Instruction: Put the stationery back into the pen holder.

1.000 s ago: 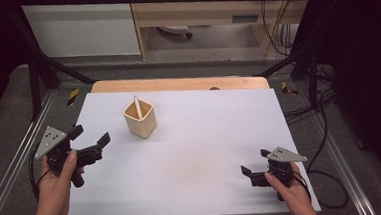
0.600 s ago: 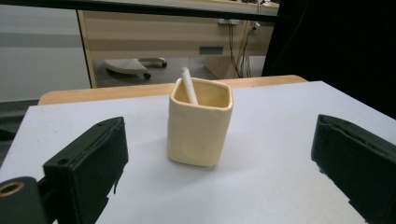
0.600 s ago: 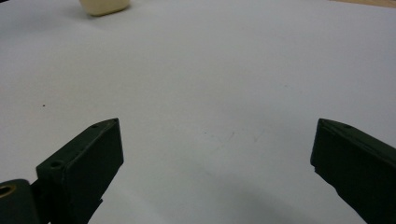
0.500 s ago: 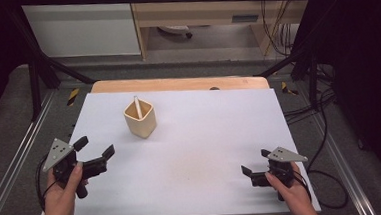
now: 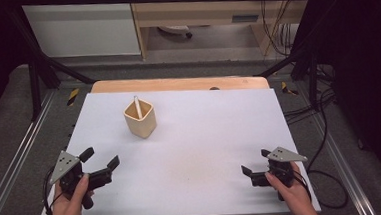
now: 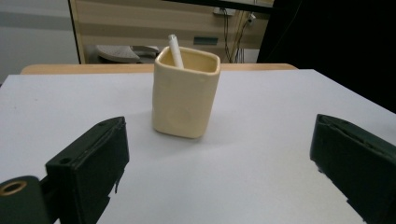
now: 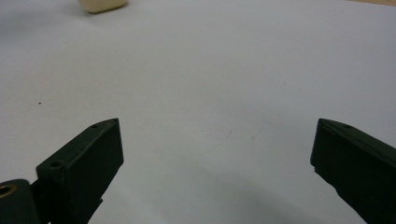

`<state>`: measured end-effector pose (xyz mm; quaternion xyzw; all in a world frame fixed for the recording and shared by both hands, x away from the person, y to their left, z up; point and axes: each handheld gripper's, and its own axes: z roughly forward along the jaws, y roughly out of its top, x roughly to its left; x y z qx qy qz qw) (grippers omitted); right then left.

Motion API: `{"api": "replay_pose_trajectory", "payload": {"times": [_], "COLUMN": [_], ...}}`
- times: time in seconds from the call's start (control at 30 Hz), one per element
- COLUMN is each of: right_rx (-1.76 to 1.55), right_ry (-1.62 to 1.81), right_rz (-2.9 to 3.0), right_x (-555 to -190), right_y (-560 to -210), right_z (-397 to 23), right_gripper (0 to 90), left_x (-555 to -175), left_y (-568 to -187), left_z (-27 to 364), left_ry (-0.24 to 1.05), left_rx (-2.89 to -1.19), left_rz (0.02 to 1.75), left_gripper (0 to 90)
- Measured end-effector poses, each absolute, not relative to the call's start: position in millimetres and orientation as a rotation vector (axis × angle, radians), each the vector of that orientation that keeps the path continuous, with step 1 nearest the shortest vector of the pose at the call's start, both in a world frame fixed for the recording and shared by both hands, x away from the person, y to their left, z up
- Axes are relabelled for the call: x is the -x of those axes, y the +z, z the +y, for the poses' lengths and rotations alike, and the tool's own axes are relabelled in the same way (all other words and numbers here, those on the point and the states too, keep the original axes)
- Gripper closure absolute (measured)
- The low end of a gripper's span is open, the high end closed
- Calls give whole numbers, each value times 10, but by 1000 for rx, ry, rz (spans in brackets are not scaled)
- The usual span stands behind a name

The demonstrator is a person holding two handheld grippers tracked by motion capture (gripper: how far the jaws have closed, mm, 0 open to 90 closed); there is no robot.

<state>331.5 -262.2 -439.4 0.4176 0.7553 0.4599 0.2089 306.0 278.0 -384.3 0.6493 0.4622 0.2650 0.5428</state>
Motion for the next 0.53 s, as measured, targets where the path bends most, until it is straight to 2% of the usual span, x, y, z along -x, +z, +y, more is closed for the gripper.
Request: {"api": "replay_pose_trajectory", "payload": {"times": [0.53], "right_rx": [-1219], "right_ry": [1193], "right_rz": [2112], "right_x": [-3372], "right_y": [-4460], "right_z": [-2615], "right_gripper": [34], "left_x": [-2998], "left_y": [-4050], "left_z": [2681], "left_ry": [665], "left_rx": [-1579], "left_rz": [1090], "left_gripper": [48]}}
